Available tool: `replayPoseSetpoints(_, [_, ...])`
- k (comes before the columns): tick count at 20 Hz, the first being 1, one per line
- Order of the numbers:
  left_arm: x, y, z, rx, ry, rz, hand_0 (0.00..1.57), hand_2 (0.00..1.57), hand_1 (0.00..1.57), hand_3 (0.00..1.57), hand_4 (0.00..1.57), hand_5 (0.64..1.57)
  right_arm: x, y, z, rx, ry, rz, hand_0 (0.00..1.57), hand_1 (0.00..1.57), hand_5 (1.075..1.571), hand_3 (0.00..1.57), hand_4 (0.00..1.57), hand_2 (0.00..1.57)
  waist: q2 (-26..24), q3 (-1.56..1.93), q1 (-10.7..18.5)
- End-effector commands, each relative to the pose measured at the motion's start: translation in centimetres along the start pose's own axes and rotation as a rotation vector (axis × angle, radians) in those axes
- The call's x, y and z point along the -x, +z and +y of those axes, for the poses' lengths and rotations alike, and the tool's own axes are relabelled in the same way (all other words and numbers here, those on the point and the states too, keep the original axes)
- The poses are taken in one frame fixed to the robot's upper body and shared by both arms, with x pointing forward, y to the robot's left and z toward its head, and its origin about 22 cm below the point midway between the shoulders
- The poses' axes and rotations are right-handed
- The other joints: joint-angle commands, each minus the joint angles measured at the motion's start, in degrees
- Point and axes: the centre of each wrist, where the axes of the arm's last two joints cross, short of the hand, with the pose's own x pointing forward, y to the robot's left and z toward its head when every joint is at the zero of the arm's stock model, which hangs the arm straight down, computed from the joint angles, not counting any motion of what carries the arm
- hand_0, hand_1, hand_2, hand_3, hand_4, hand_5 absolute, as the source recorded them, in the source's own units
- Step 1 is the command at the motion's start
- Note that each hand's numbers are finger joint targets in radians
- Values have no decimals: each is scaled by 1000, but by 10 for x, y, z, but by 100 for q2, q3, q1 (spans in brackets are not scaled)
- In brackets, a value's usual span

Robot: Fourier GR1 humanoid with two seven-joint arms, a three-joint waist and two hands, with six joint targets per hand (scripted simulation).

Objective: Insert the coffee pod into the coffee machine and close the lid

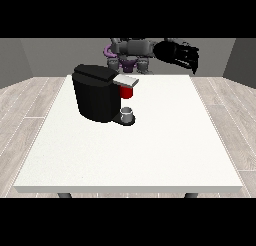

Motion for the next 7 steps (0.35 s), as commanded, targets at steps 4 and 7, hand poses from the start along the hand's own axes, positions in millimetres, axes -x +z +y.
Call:
replayPoseSetpoints(4, [31, 32, 14, -112, 50, 128, 0, 0, 0, 0, 266, 1571, 14, 22, 72, -168, -101, -47, 0, 0, 1571, 0, 181, 0, -732, -5, -731])
replayPoseSetpoints(7, [37, 52, 20, -139, 59, 160, 0, 0, 0, 0, 266, 1571, 61, 57, 93, -192, -159, -41, 0, 0, 1571, 0, 259, 0, -954, -1, -994])
